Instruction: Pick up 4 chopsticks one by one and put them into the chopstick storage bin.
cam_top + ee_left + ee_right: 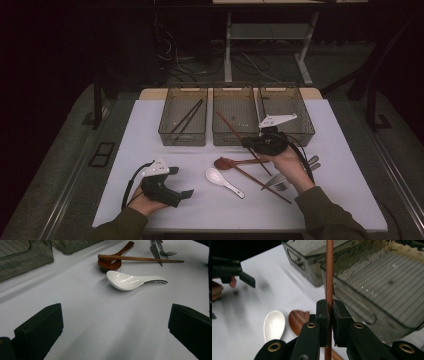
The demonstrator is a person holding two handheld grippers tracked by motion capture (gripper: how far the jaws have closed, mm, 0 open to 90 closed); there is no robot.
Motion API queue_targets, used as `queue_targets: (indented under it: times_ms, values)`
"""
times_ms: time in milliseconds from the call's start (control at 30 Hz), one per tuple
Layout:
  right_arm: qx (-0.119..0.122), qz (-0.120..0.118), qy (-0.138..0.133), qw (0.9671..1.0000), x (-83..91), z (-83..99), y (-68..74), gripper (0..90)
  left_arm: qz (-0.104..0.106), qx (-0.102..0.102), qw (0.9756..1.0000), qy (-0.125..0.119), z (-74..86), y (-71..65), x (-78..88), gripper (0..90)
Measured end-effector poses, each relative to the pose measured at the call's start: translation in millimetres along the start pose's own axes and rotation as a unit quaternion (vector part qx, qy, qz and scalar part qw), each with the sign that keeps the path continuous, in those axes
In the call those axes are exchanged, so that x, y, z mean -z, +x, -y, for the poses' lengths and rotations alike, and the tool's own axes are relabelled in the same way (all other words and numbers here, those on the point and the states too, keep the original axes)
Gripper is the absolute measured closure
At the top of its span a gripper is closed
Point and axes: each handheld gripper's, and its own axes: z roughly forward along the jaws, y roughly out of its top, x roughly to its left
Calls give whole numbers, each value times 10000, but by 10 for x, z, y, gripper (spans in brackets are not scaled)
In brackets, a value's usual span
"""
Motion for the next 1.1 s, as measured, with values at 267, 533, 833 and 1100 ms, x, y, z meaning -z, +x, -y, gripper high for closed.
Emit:
queue_targets:
  times_ms: [267, 533, 833, 1100]
  values:
    - [-27, 149, -102, 9998, -48, -200, -56, 836, 32, -93, 10000, 11, -6, -13, -11, 0]
    - [-75, 239, -249, 9994, -86, -456, -66, 836, 46, -129, 9999, -3, -13, -21, -13, 0]
    - [-83, 269, -434, 9987, -234, -760, -37, 836, 67, -123, 9999, 1, -15, -27, -12, 0]
    - [-101, 231, -579, 9980, -454, -1042, 9, 836, 73, -159, 9998, -2, -19, -34, -4, 0]
